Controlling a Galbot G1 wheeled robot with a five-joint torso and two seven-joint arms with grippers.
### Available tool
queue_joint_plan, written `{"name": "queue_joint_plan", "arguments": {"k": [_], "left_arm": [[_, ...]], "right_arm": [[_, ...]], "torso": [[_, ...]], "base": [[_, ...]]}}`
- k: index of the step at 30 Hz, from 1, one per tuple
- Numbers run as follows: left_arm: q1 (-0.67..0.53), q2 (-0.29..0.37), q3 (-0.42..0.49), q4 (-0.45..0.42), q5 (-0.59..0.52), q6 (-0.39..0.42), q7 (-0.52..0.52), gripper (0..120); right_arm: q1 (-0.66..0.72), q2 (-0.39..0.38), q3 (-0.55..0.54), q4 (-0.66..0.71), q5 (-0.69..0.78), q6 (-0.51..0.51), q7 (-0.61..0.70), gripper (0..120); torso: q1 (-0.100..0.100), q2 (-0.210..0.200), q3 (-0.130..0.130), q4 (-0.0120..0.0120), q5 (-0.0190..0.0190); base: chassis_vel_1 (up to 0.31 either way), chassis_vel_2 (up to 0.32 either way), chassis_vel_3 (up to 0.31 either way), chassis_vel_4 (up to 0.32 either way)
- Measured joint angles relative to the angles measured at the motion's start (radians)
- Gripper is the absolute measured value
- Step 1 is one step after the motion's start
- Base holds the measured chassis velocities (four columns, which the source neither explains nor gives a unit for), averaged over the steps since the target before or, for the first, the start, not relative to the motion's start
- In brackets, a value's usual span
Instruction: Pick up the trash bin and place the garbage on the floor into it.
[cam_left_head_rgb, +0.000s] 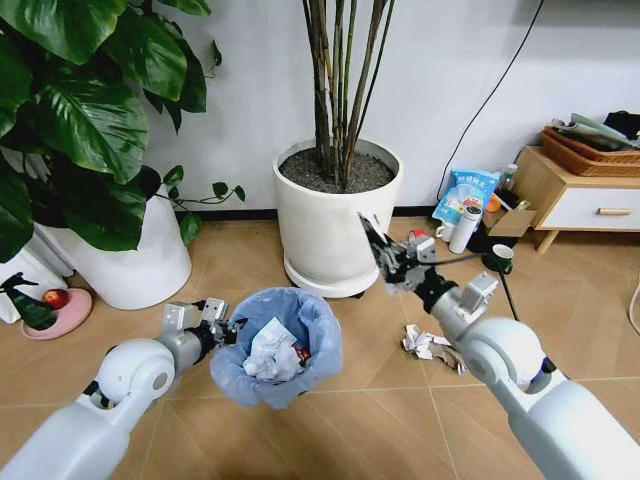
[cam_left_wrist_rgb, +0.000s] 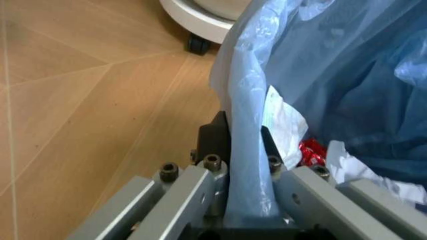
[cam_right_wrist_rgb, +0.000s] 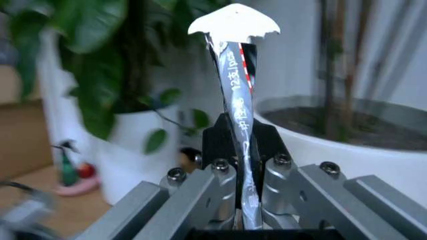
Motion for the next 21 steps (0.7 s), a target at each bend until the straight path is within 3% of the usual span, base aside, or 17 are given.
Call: {"name": "queue_joint_plan", "arguments": {"k": [8,21], "left_arm": [[-0.154,-0.020,0.137,0.057,-0.055,0.000,-0.029,0],[-0.218,-0.031,0.177,0.092,-0.081,0.000,-0.035,0]], "right_arm": [[0.109,0.027,-0.173,-0.027,0.065,-0.003,0.004,0],[0.119,0.075,-0.278,-0.126,0.002,0.002,0.016,4]], "torso": [[0.000,0.000,0.000,-0.0002,0.0005],[0.000,0.000,0.000,-0.0001,0.0004]], "base": [[0.000,0.000,0.000,0.000],[0.000,0.000,0.000,0.000]]}}
